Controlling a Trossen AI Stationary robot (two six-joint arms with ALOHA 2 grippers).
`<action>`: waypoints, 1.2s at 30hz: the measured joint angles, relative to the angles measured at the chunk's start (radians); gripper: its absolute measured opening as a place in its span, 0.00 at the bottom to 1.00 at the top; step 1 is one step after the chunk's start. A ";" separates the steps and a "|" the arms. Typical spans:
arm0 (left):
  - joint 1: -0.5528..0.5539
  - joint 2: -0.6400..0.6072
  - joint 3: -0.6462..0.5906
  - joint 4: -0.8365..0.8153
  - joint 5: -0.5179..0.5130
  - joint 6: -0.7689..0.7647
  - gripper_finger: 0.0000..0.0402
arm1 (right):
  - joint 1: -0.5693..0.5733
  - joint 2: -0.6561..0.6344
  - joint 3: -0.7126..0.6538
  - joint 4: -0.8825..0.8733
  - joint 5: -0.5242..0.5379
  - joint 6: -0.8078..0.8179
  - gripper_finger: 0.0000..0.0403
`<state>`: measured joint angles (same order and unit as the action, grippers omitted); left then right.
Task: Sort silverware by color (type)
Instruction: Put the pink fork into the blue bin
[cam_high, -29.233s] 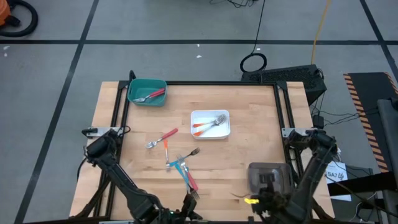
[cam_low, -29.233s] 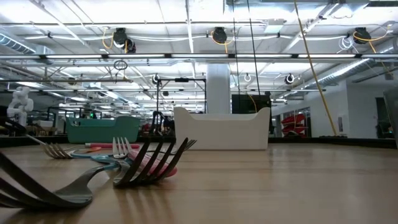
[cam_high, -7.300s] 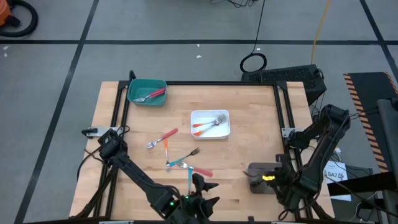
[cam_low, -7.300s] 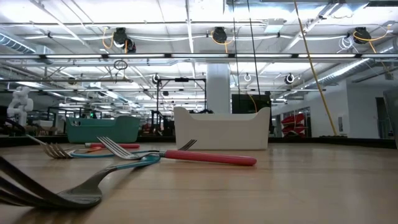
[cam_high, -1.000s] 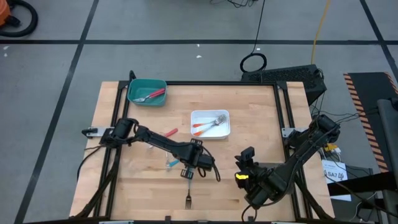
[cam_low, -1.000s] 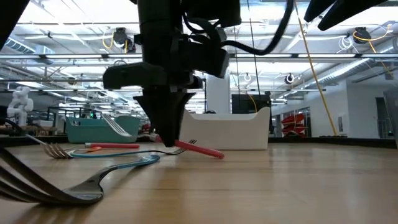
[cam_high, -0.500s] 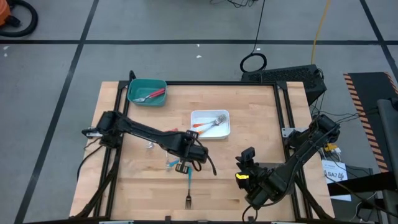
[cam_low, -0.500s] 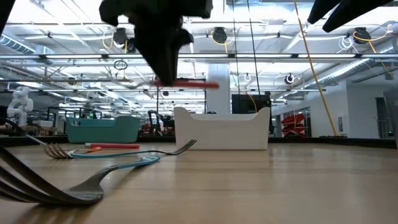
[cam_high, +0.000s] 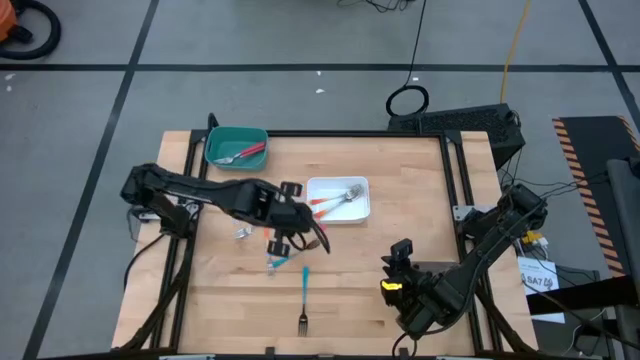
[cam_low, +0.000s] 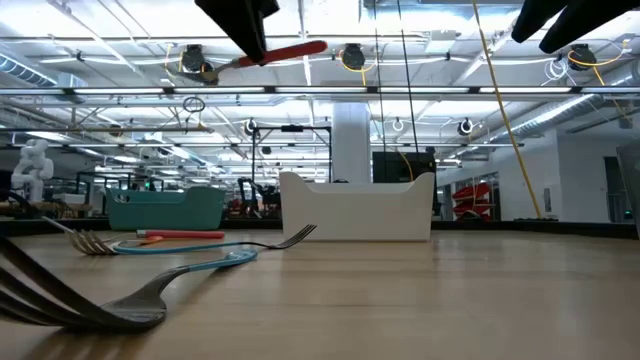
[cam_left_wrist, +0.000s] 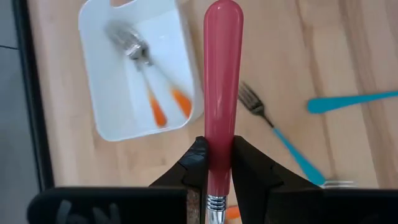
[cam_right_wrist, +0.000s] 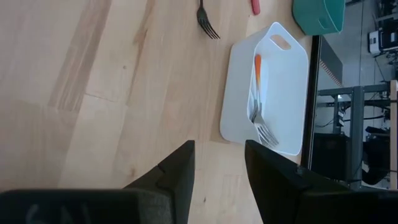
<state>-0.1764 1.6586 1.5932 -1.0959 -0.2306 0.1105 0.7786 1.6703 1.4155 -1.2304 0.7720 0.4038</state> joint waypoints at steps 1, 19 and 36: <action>0.010 -0.028 -0.025 0.000 0.000 0.000 0.13 | 0.003 0.000 0.000 0.000 0.000 0.000 0.33; 0.349 -0.343 -0.309 0.187 0.040 0.146 0.13 | 0.008 0.000 0.000 0.029 0.010 0.004 0.33; 0.634 -0.344 -0.319 0.252 0.197 0.221 0.16 | 0.008 0.000 0.000 0.026 0.009 0.002 0.33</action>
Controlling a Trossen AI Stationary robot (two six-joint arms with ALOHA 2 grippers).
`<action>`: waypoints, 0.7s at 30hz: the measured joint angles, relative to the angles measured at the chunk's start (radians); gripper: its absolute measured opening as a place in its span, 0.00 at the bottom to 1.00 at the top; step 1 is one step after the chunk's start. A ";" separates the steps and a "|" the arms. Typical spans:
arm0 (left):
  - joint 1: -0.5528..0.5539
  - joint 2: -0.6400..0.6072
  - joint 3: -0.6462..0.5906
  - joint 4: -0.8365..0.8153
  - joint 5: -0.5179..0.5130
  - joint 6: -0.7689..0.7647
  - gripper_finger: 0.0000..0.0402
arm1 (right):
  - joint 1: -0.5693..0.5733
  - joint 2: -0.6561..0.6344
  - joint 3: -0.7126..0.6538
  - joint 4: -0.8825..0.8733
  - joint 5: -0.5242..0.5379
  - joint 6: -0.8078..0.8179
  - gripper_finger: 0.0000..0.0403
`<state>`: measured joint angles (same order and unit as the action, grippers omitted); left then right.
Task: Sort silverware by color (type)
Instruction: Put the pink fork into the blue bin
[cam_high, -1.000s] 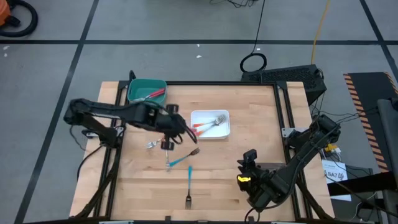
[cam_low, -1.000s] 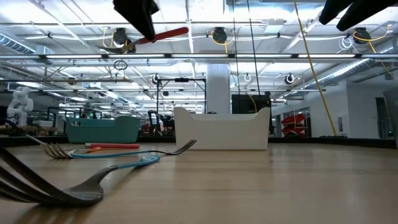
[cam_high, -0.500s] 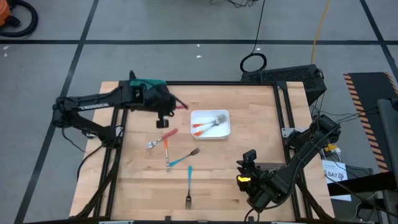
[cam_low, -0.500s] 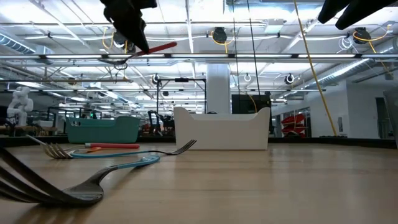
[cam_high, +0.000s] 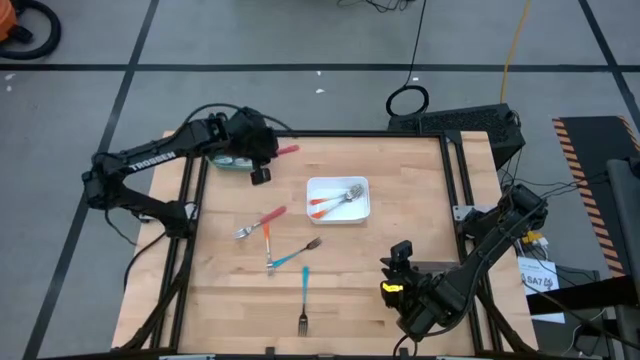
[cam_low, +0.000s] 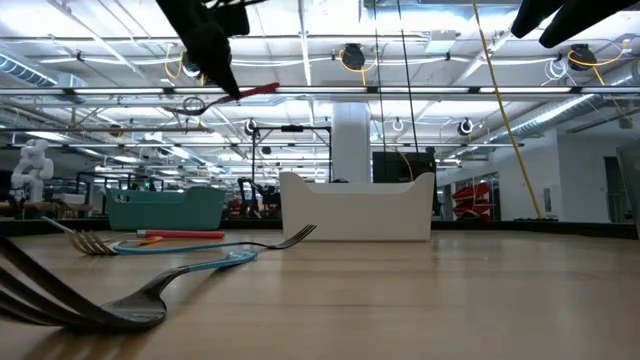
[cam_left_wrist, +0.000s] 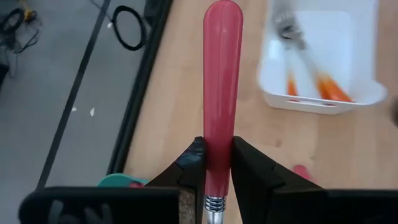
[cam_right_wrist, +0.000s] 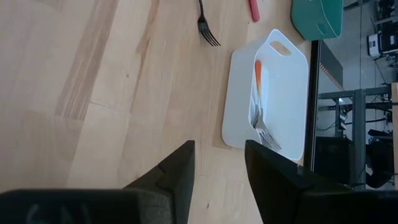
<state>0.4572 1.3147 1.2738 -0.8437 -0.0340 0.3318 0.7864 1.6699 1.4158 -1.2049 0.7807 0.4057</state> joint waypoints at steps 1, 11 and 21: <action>0.017 0.000 -0.014 0.017 0.005 0.004 0.16 | 0.000 0.000 0.000 0.000 0.000 0.000 0.33; 0.172 0.001 -0.124 0.084 0.018 0.043 0.16 | 0.000 0.000 0.000 -0.003 0.001 -0.006 0.33; 0.325 0.001 -0.245 0.149 0.015 0.078 0.17 | 0.000 0.000 0.000 -0.003 0.002 -0.025 0.33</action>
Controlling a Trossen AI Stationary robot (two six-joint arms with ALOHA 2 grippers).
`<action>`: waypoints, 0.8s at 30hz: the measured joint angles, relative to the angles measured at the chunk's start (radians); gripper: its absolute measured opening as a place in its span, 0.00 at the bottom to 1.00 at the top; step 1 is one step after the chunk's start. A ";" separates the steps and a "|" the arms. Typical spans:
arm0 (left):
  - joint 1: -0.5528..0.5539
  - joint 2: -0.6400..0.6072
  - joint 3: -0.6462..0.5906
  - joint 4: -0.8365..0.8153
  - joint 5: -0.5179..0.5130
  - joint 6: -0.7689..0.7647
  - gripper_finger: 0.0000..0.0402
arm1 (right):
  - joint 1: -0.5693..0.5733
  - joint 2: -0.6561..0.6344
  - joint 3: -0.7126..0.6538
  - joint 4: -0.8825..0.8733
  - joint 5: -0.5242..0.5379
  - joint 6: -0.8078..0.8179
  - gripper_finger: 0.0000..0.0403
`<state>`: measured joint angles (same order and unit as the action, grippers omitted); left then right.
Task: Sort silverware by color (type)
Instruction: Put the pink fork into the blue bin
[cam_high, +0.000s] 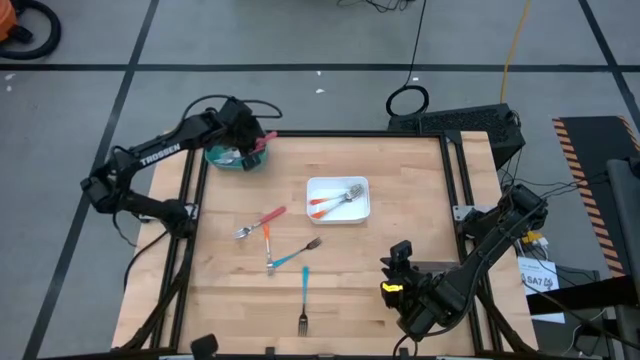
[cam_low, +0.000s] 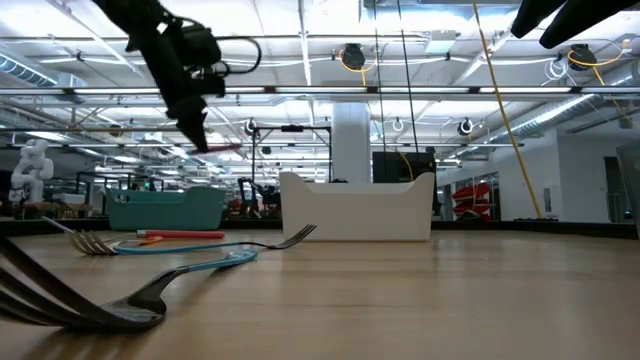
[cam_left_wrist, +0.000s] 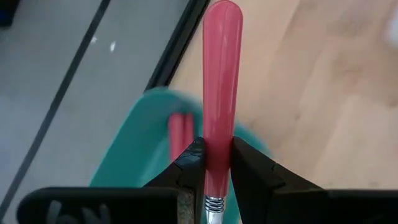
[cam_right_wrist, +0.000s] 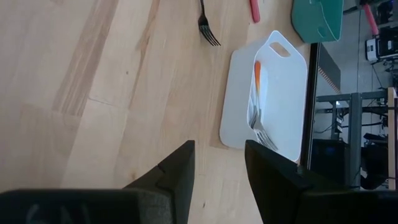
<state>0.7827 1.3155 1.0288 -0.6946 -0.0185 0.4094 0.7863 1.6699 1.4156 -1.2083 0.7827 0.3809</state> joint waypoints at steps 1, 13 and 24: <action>0.016 0.000 -0.014 0.012 -0.001 0.009 0.17 | 0.000 0.000 0.000 0.000 0.000 -0.001 0.33; 0.156 0.004 -0.109 0.153 -0.015 0.035 0.17 | -0.015 0.000 0.000 0.001 0.032 -0.029 0.33; 0.151 0.009 -0.109 0.130 -0.079 -0.070 0.17 | -0.042 0.000 0.000 0.001 0.028 -0.027 0.33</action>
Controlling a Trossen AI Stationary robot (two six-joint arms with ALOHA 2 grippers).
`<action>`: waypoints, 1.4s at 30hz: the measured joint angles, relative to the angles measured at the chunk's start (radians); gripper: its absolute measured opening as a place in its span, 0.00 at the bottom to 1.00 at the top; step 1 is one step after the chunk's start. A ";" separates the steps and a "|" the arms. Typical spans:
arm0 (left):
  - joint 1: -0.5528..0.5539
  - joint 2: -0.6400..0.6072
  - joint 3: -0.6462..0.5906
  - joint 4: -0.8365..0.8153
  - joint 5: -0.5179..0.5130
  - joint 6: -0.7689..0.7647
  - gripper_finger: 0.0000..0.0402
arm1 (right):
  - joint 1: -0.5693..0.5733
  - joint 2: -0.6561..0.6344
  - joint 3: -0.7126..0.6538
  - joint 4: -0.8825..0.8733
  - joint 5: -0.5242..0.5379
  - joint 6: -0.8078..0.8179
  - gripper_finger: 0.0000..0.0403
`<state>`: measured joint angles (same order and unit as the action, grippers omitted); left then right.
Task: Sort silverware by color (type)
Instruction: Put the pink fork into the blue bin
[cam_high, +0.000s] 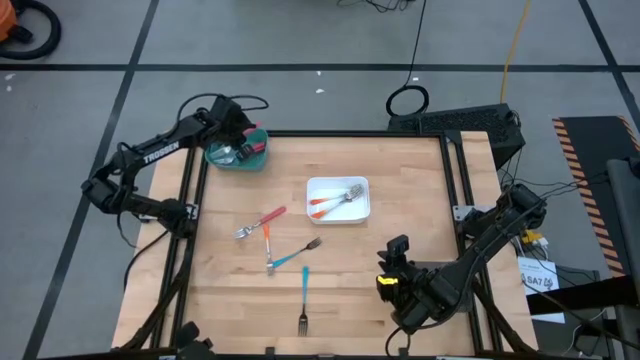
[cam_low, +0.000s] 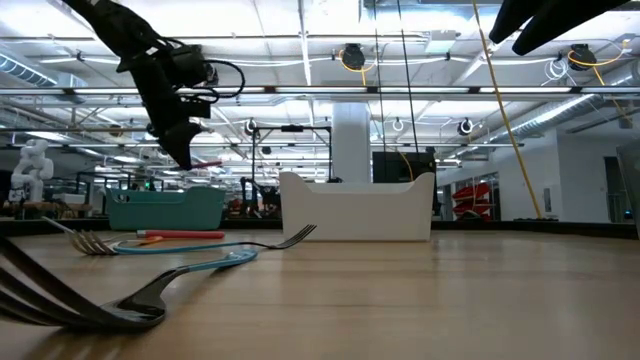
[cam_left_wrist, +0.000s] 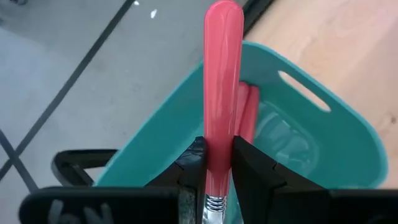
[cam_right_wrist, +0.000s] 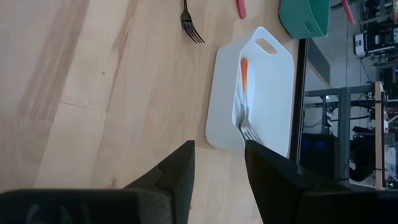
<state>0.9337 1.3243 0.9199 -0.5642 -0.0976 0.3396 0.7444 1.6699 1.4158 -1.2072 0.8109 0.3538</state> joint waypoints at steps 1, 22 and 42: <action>-0.002 0.000 0.000 -0.010 0.000 -0.002 0.17 | 0.000 0.000 0.000 0.000 0.000 0.000 0.33; -0.012 0.156 0.000 -0.011 -0.066 0.073 0.17 | 0.001 0.000 0.000 0.001 -0.001 0.001 0.33; -0.012 0.322 0.003 0.019 -0.083 0.024 0.30 | 0.001 0.000 0.000 0.002 -0.003 0.018 0.33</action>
<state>0.9217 1.6463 0.9226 -0.5456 -0.1810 0.3637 0.7456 1.6699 1.4158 -1.2049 0.8082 0.3723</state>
